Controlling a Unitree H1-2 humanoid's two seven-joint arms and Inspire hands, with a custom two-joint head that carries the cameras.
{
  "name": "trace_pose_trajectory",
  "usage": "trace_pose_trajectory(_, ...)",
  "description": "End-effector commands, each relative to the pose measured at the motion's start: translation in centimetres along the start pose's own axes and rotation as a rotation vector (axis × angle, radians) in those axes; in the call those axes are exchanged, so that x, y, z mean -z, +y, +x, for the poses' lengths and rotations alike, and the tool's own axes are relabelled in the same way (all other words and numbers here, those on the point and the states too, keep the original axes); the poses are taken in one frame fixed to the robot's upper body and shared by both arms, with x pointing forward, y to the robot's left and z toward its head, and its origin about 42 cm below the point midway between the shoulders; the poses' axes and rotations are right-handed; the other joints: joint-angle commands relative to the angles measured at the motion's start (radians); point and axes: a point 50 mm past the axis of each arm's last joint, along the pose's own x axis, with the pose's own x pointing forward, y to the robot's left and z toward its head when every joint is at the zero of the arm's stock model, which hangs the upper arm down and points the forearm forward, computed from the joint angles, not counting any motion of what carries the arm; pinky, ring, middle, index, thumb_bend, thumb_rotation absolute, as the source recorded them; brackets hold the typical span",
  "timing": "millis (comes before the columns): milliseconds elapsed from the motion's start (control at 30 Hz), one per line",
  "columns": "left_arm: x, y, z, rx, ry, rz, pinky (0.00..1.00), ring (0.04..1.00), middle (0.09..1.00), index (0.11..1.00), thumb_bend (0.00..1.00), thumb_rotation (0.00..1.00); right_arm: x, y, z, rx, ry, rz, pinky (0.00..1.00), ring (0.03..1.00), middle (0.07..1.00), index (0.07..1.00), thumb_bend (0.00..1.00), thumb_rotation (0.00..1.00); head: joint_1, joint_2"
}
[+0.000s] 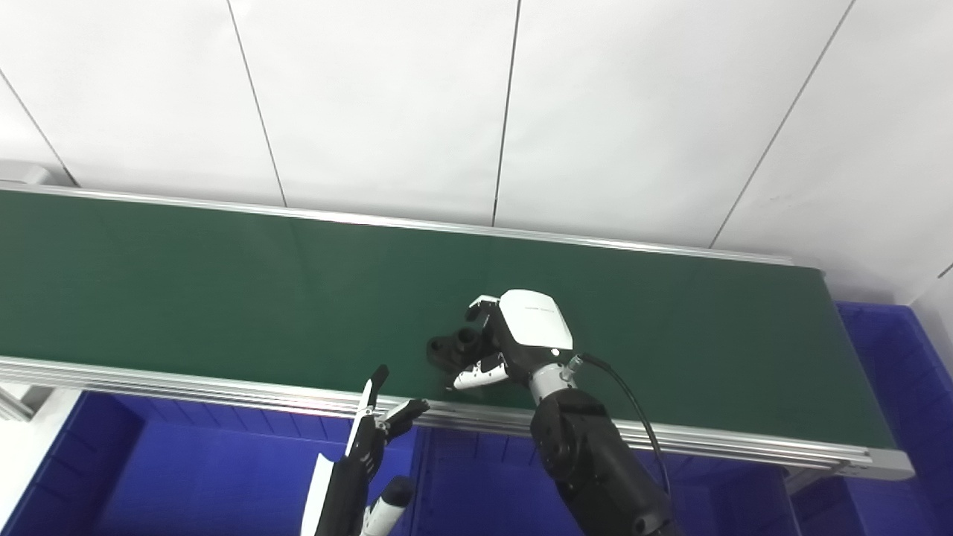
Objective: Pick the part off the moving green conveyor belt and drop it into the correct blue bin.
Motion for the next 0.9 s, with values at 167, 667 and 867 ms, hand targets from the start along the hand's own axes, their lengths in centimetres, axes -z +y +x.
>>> trace_pose_trajectory(167,-2.3,-3.7,0.2,-0.019,-0.036,-0.125,0.83,0.821,0.791,1.0,0.68,0.95,0.1,2.0,-1.0,0.018,-0.057,-0.013,0.18,0.248,0.35,0.548,0.59,0.27,-0.005,0.008)
trace_pose_trajectory(667,-2.3,-3.2,0.0,-0.018,-0.036,-0.126,0.87,0.825,0.779,1.0,0.66,0.95,1.9,3.3,-2.1,0.14,0.007,0.008,0.12,0.166,0.244,0.474,0.51,0.14,-0.023,0.014)
trace_pose_trajectory(867,-2.1,-2.9,-0.1,-0.013,-0.04,-0.125,0.89,0.818,0.767,0.998,0.65,0.95,2.1,3.3,-2.3,0.203,-0.01,-0.002,0.1,0.155,0.231,0.476,0.51,0.14,-0.031,0.013)
